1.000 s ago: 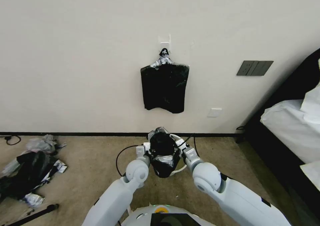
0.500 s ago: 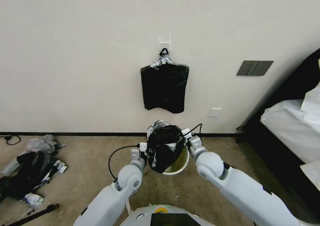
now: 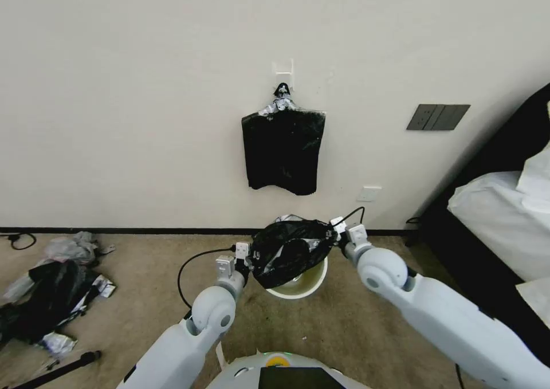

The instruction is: Place a trash bag onto the trash bin.

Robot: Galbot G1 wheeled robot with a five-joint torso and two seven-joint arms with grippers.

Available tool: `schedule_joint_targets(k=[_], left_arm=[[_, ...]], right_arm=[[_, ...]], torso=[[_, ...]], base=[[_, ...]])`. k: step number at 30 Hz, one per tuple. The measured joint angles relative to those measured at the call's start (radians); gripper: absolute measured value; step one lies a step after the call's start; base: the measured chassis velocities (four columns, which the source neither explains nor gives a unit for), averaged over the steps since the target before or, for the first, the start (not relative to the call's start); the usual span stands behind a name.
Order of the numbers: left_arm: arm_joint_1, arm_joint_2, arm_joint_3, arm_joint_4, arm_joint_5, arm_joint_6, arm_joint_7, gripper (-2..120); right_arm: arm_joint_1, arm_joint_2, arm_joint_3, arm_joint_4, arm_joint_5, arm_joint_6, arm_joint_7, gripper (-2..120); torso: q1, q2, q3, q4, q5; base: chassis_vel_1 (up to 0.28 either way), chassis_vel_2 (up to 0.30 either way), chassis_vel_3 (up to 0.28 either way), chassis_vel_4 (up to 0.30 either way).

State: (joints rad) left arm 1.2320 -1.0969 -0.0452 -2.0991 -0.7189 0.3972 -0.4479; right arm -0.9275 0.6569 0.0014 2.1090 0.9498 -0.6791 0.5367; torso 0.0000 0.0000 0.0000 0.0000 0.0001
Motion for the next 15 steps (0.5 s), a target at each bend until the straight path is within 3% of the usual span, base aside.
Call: schedule_joint_targets(k=[6, 15], left_arm=[[0.003, -0.004, -0.023, -0.005, -0.013, -0.026, 0.015, 1], [0.004, -0.003, -0.028, -0.021, -0.028, -0.038, 0.041, 1]], right_arm=[[-0.099, -0.048, 0.101, 0.01, 0.124, -0.016, -0.093, 0], [-0.128, -0.009, 0.145, -0.036, 0.261, -0.016, -0.178, 0]], torso=[[0.0, 0.0, 0.0, -0.0003, -0.0001], [0.0, 0.0, 0.0, 0.0001, 0.0]], base=[[0.0, 0.0, 0.0, 0.0], [0.0, 0.0, 0.0, 0.0]])
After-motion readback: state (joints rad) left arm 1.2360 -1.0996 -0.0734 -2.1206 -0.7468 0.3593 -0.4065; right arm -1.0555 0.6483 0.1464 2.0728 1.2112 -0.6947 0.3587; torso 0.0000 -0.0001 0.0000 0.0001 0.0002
